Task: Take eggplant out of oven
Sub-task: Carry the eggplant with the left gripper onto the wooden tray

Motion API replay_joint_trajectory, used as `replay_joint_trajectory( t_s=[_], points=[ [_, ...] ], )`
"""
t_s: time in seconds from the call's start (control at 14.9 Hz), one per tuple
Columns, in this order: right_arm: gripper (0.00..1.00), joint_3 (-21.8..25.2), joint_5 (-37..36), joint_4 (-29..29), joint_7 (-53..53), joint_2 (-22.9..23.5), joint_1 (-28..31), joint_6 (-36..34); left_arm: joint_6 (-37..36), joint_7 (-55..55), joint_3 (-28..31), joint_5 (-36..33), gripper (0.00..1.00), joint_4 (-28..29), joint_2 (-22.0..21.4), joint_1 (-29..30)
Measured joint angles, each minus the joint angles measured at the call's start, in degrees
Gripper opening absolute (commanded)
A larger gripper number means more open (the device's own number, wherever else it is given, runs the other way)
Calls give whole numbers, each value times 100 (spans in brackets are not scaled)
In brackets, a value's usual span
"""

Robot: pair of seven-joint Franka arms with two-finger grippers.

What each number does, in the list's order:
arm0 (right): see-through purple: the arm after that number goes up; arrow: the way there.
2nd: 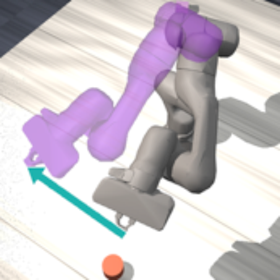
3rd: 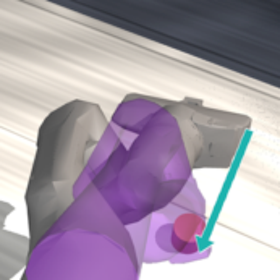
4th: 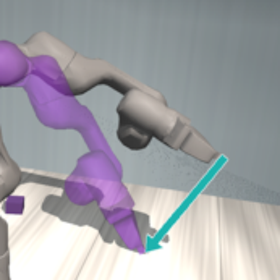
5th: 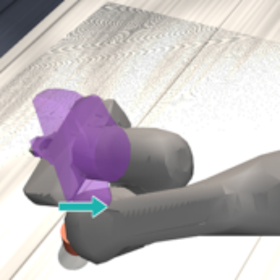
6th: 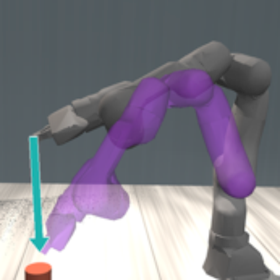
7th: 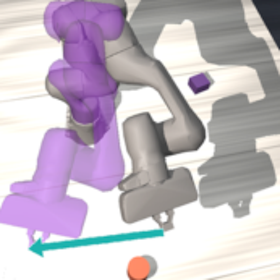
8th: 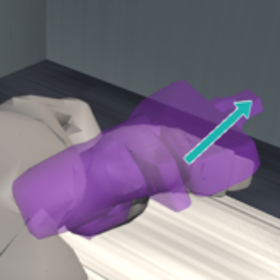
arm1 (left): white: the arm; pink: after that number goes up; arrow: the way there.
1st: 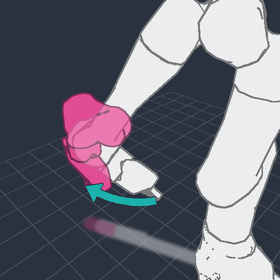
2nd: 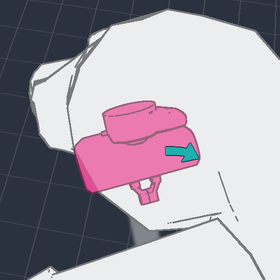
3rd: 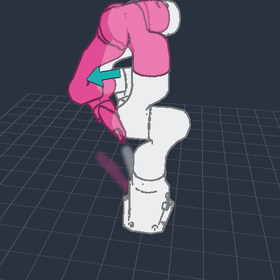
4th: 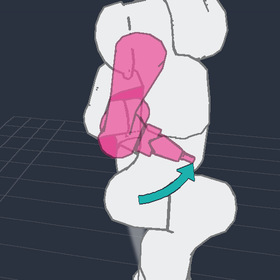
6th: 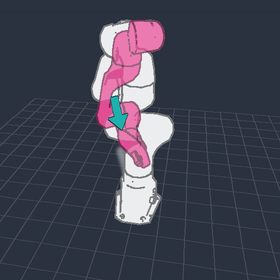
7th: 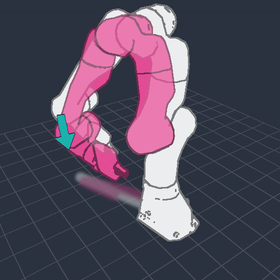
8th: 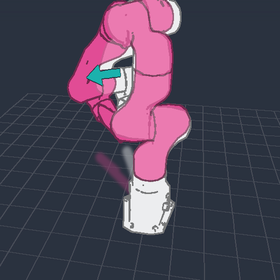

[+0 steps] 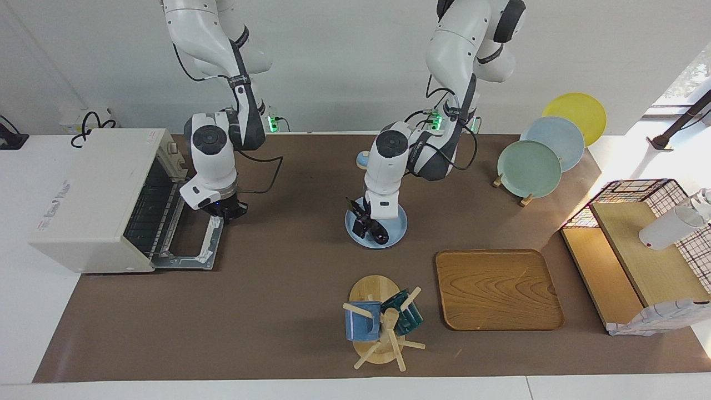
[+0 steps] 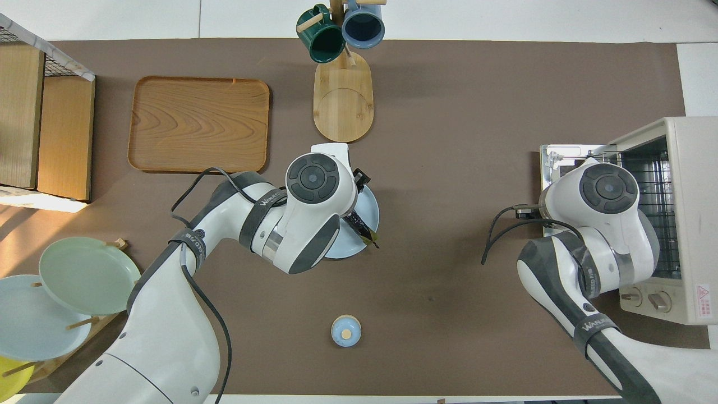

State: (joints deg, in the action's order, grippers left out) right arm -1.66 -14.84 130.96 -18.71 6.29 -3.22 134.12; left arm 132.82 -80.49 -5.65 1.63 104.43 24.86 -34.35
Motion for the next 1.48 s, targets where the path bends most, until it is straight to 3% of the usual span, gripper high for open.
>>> replay_joint_trajectory(
  t_s=[0.13,0.2,0.34,0.47,0.61,0.87,1.14,1.48],
  points=[
    [0,-4,-14,-1,85,0,0,-9,0,0,1,-1,73,26,0,-4],
    [0,-15,-57,-11,243,2,-2,-53,0,0,3,-1,61,27,0,-4],
    [0,-97,-243,-180,479,13,-20,-405,-1,5,17,-8,34,27,0,-4],
    [0,-175,-267,-582,792,-2,-27,-1139,-15,69,39,-37,0,27,-1,-3],
    [0,-188,-259,-975,1174,-94,-9,-1838,-26,185,62,-43,0,24,-10,2],
    [0,-185,-199,-1256,1962,-542,366,-2401,-290,639,140,-52,0,-268,-88,157],
    [0,-141,-332,-1385,2470,-826,811,-2598,-1076,2596,181,-192,0,-1148,-191,978],
    [0,-95,-418,-1488,3205,-856,1170,-2636,-1167,5424,186,-237,0,-1428,6,2148]
  ],
)
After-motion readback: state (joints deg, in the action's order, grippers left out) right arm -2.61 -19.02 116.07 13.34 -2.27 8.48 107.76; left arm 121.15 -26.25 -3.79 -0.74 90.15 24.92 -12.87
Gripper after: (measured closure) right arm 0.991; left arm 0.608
